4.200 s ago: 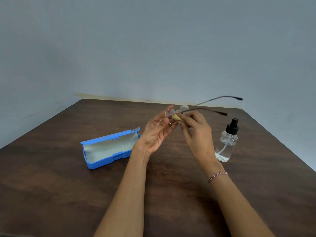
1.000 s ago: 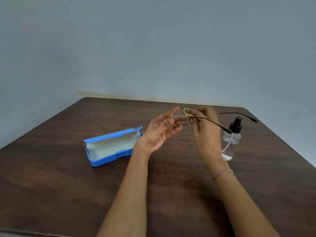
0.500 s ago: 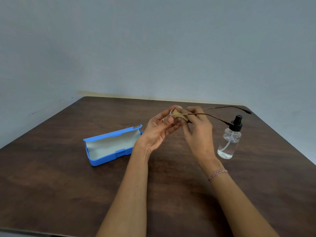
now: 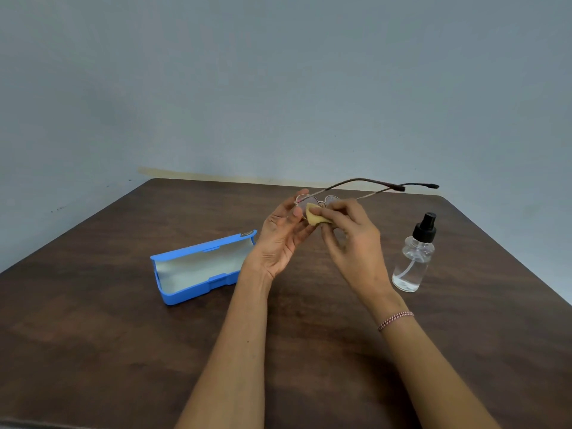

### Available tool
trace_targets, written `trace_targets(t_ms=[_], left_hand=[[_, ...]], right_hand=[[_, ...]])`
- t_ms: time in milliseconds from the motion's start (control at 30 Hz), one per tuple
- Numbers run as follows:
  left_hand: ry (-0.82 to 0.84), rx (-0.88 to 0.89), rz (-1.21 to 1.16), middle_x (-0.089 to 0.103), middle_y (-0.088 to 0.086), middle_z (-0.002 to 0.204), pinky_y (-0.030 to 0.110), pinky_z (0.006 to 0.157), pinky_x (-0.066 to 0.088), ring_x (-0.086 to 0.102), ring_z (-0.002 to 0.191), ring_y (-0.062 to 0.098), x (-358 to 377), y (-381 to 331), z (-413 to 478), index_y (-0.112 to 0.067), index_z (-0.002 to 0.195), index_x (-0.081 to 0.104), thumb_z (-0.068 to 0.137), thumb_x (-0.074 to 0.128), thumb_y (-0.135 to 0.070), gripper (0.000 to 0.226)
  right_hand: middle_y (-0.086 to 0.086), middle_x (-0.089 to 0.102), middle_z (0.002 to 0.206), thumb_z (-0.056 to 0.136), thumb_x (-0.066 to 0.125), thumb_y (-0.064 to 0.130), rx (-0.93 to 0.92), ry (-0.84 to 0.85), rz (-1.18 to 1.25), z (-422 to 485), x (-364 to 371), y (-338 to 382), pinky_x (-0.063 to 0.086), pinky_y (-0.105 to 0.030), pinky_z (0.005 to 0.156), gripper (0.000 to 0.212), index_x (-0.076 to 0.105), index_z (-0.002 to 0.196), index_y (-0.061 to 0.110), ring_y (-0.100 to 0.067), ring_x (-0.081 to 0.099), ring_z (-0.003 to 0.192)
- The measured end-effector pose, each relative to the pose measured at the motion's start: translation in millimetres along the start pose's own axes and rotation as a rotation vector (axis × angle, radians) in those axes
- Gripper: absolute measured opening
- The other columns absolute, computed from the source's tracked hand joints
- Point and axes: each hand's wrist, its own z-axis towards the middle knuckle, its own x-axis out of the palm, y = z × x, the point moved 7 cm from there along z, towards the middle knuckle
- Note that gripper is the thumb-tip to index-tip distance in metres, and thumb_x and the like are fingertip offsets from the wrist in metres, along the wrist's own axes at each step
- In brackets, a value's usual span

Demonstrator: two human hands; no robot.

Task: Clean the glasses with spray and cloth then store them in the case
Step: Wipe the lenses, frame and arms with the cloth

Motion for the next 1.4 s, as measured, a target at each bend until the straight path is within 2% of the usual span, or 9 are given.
trace_targets(t_ms=[133, 333, 533, 667, 767, 933, 1067, 1200, 1400], left_hand=[[-0.035, 0.011, 0.009, 0.071, 0.006, 0.095, 0.018, 0.055, 0.054, 0.07, 0.083, 0.017, -3.8, 0.0, 0.5, -0.011, 0.108, 0.063, 0.048, 0.091, -0.034, 0.07], [-0.044, -0.033, 0.044, 0.072, 0.005, 0.092, 0.023, 0.066, 0.057, 0.07, 0.082, 0.015, 2.3, 8.5, 2.5, -0.013, 0.111, 0.062, 0.045, 0.092, -0.036, 0.076], [-0.079, -0.037, 0.008, 0.072, 0.012, 0.089, 0.027, 0.067, 0.058, 0.071, 0.08, 0.02, 4.3, 10.8, 0.1, -0.014, 0.101, 0.068, 0.063, 0.074, -0.025, 0.04], [-0.146, -0.07, 0.103, 0.074, 0.004, 0.084, 0.027, 0.066, 0.059, 0.07, 0.079, 0.014, 3.1, 18.2, 0.3, -0.012, 0.105, 0.062, 0.077, 0.064, -0.009, 0.029], [-0.157, -0.113, 0.112, 0.073, 0.001, 0.086, 0.026, 0.061, 0.058, 0.07, 0.079, 0.011, 7.4, 22.8, -1.6, -0.013, 0.111, 0.062, 0.07, 0.068, -0.014, 0.041], [-0.104, -0.107, 0.02, 0.072, 0.002, 0.078, 0.019, 0.051, 0.054, 0.069, 0.066, 0.009, 17.0, 22.4, -3.7, -0.012, 0.098, 0.069, 0.052, 0.073, -0.023, 0.047], [-0.12, -0.116, 0.036, 0.073, 0.0, 0.077, 0.018, 0.056, 0.054, 0.07, 0.069, 0.009, 13.6, 24.9, -4.3, -0.006, 0.119, 0.053, 0.06, 0.069, -0.025, 0.063], [-0.144, -0.15, 0.058, 0.072, 0.0, 0.08, 0.019, 0.064, 0.057, 0.069, 0.072, 0.01, 3.1, 30.4, -2.9, -0.01, 0.11, 0.06, 0.092, 0.049, -0.01, 0.021], [-0.172, -0.143, 0.035, 0.067, 0.005, 0.1, 0.018, 0.069, 0.054, 0.065, 0.086, 0.011, -1.3, 25.1, -2.3, -0.012, 0.113, 0.061, 0.093, 0.046, -0.004, 0.027]], right_hand=[[-0.009, 0.052, 0.11, 0.081, 0.071, 0.014, -0.039, 0.062, -0.012, -1.1, 7.4, 6.3, 0.041, -0.016, 0.092, 0.037, 0.062, 0.117, 0.01, -0.011, 0.046, 0.107], [-0.007, 0.058, 0.097, 0.077, 0.07, -0.001, -0.081, -0.069, -0.149, 2.7, -4.3, 6.6, 0.042, -0.019, 0.078, 0.028, 0.066, 0.105, 0.004, -0.015, 0.048, 0.092], [-0.009, 0.06, 0.097, 0.078, 0.066, -0.008, -0.065, -0.165, -0.155, 5.9, -17.0, 6.4, 0.038, -0.016, 0.081, 0.026, 0.066, 0.102, 0.002, -0.015, 0.046, 0.093], [-0.003, 0.054, 0.101, 0.074, 0.064, -0.012, -0.07, -0.211, -0.109, 5.4, -20.2, 9.3, 0.04, -0.016, 0.082, 0.03, 0.064, 0.101, 0.001, -0.016, 0.048, 0.094], [0.007, 0.047, 0.104, 0.074, 0.064, -0.012, -0.05, -0.211, -0.06, 4.6, -17.8, 11.7, 0.041, -0.012, 0.083, 0.03, 0.066, 0.101, 0.001, -0.015, 0.049, 0.094], [0.008, 0.049, 0.102, 0.08, 0.059, -0.002, -0.061, -0.207, -0.004, 3.1, -13.5, 18.4, 0.039, -0.008, 0.083, 0.021, 0.065, 0.099, 0.004, -0.014, 0.051, 0.092], [0.004, 0.052, 0.101, 0.079, 0.061, -0.002, -0.099, -0.202, 0.016, 0.7, -11.4, 22.6, 0.044, -0.015, 0.081, 0.023, 0.064, 0.1, 0.005, -0.015, 0.052, 0.091], [-0.006, 0.06, 0.095, 0.072, 0.067, -0.012, -0.103, -0.19, 0.005, 1.1, -10.4, 22.1, 0.045, -0.019, 0.081, 0.029, 0.069, 0.097, 0.003, -0.017, 0.053, 0.09], [0.008, 0.054, 0.101, 0.074, 0.072, -0.004, -0.064, 0.0, 0.104, 1.0, 0.3, 15.9, 0.043, -0.015, 0.091, 0.034, 0.07, 0.103, 0.012, -0.003, 0.052, 0.101]])
